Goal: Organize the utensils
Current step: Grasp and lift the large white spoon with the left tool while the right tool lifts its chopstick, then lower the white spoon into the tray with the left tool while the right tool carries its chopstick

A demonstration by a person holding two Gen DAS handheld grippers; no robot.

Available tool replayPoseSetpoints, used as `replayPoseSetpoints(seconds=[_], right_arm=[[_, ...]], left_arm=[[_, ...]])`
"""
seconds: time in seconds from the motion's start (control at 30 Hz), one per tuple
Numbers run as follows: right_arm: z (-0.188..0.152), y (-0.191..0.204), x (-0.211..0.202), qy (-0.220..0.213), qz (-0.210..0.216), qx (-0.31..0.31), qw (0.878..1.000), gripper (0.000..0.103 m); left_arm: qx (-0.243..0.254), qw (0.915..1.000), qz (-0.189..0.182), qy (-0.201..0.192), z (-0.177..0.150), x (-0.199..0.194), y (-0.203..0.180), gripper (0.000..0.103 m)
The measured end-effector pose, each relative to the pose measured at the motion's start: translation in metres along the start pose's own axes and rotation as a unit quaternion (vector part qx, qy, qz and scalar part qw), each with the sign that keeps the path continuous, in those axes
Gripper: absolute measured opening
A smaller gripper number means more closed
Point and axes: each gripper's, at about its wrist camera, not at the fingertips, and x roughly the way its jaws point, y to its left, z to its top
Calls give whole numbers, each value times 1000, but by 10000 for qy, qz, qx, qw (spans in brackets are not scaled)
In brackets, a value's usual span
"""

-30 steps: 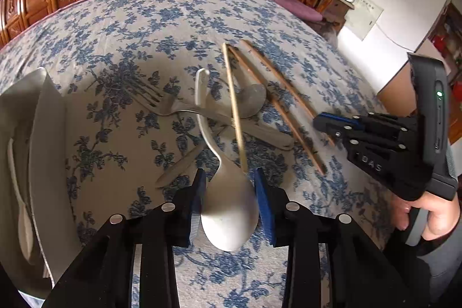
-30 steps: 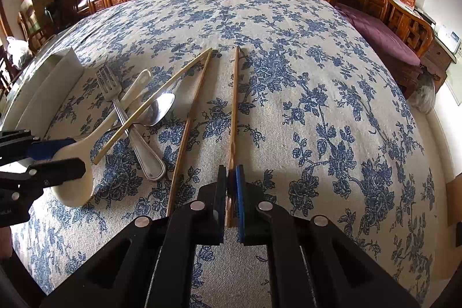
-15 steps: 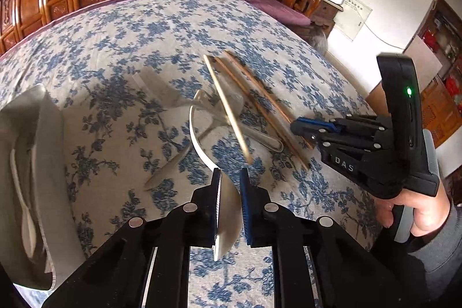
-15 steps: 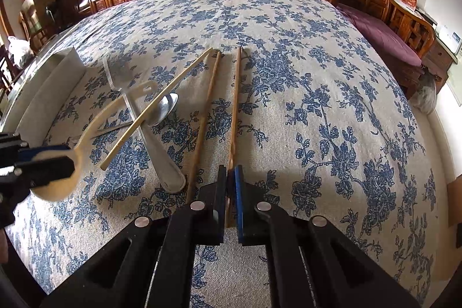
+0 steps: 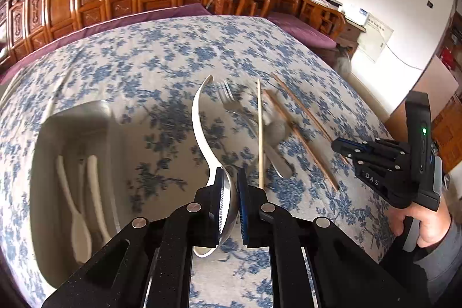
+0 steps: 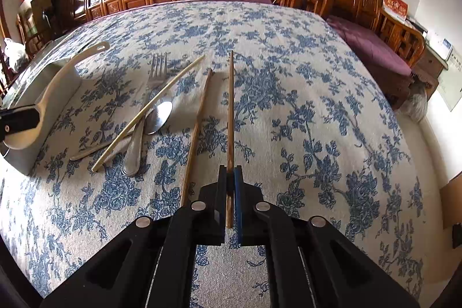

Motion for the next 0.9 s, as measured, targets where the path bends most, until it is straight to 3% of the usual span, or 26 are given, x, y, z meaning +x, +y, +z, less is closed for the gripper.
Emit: replayPoseSetpoints(seconds=[0.37, 0.67, 0.9], right_arm=[[1, 26, -20, -187, 154, -271, 9993, 6], [3, 66, -44, -377, 412, -549, 9969, 6], [7, 110, -60, -481, 659, -829, 9932, 6]], left_arm=[[-98, 9987, 409, -295, -4, -44, 31, 8], [-352, 9962, 736, -299, -18, -71, 73, 8], [-568, 9948, 835, -166, -30, -70, 103, 8]])
